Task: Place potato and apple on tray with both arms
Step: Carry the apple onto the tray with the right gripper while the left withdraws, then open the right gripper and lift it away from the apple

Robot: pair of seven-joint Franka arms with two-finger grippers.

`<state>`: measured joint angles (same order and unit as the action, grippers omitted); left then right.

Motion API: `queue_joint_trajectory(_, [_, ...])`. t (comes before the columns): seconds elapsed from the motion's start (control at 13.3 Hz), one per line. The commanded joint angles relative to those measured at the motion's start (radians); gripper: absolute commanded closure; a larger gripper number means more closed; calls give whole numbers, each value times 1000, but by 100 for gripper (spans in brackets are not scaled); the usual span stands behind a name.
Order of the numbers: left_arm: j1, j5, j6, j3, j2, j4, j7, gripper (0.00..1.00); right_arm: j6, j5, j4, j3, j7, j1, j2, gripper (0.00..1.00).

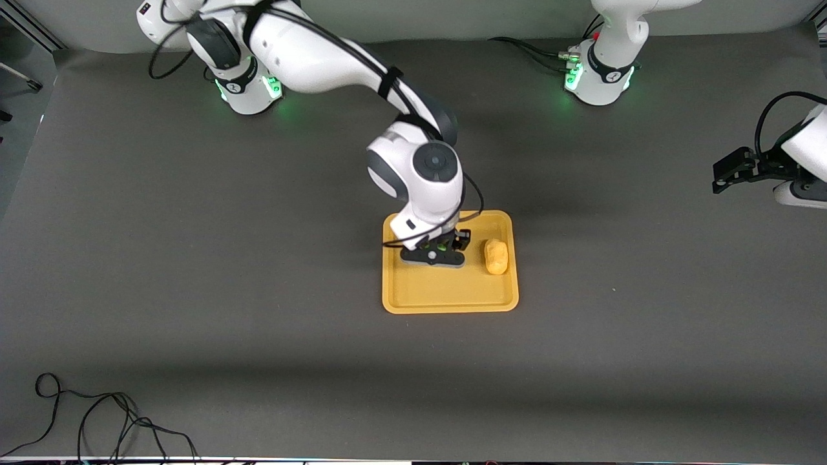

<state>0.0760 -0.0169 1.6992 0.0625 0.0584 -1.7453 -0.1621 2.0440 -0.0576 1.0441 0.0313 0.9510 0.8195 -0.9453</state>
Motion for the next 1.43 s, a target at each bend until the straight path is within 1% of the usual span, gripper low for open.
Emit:
queue_joint_trajectory(0.0, [-7,-20,-26,2,15,-5,-10,0,34,-42,-59,9,26,24,-81,63])
queue_joint_trajectory(0.22, [-7,-20,-30,2,14,-5,-19,0,97,-42,-52,10,28,21,-111,61])
queue_joint_trajectory(0.3, [-10,-20,-30,3,14,-5,-16,0,110,-42,-49,10,29,20,-115,51])
queue_joint_trajectory(0.38, [-10,-20,-35,3,14,-5,-16,0,122,-41,-49,10,37,17,-116,6])
queue_joint_trajectory(0.45, [-10,-20,-47,3,14,-3,-17,0,122,-39,-50,9,58,15,-112,0])
queue_joint_trajectory(0.53, [-10,-20,-47,3,14,-2,-19,0,113,-37,-53,9,60,15,-96,0])
queue_joint_trajectory(0.67, [-5,-17,-49,2,9,12,-27,0,75,-33,-56,9,60,13,-31,0])
queue_joint_trajectory(0.75, [-7,-17,-49,2,6,15,-33,0,6,-33,-62,12,60,13,11,0])
queue_joint_trajectory(1.05, [-7,-12,-49,2,6,16,-28,0,-279,-42,-59,18,39,7,241,0])
queue_joint_trajectory(1.2, [-7,-8,-49,2,5,16,-28,0,-411,-41,-46,41,-39,-29,350,0])
queue_joint_trajectory(1.27, [-7,-8,-49,2,5,16,-28,0,-485,-36,-15,41,-108,-66,412,0])
queue_joint_trajectory(1.35, [-7,-8,-49,2,5,16,-28,0,-496,-33,69,36,-183,-119,500,0])
